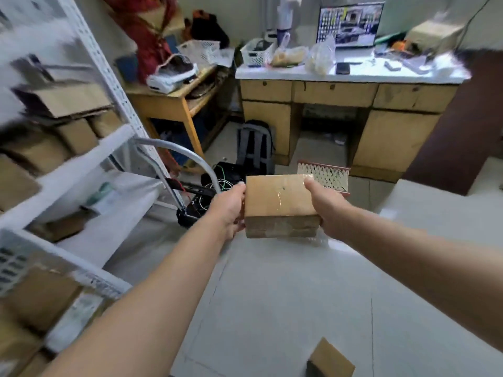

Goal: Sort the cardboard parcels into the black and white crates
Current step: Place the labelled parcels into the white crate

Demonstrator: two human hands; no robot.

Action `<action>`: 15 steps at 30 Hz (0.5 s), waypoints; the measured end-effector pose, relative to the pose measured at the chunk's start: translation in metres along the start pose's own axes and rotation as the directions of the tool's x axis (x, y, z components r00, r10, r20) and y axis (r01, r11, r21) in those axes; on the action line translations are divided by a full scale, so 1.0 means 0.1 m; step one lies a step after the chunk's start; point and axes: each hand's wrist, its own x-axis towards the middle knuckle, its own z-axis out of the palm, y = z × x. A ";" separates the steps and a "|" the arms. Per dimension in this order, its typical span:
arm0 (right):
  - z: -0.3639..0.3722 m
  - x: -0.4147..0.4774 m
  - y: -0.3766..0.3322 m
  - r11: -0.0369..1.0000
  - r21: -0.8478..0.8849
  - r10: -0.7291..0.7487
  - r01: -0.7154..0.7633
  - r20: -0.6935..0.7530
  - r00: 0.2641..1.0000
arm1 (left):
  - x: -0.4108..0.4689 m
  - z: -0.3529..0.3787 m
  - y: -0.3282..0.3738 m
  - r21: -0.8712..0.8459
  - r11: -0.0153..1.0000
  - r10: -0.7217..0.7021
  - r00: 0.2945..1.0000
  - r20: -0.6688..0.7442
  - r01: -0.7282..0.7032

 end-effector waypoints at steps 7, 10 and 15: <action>0.72 -1.10 -0.69 0.969 -0.116 -0.183 0.217 0.249 0.951 | -1.16 -1.02 0.39 -0.142 0.978 0.111 0.958 -0.264 -0.152; 1.11 -1.52 -0.79 0.953 -0.123 -0.210 0.277 0.391 0.896 | -1.62 -1.41 0.30 -0.177 0.966 0.105 0.914 -0.392 -0.187; 1.85 -2.21 -0.73 0.917 -0.178 -0.188 0.356 0.592 0.783 | -2.34 -2.08 0.06 -0.297 0.906 0.059 0.785 -0.616 -0.302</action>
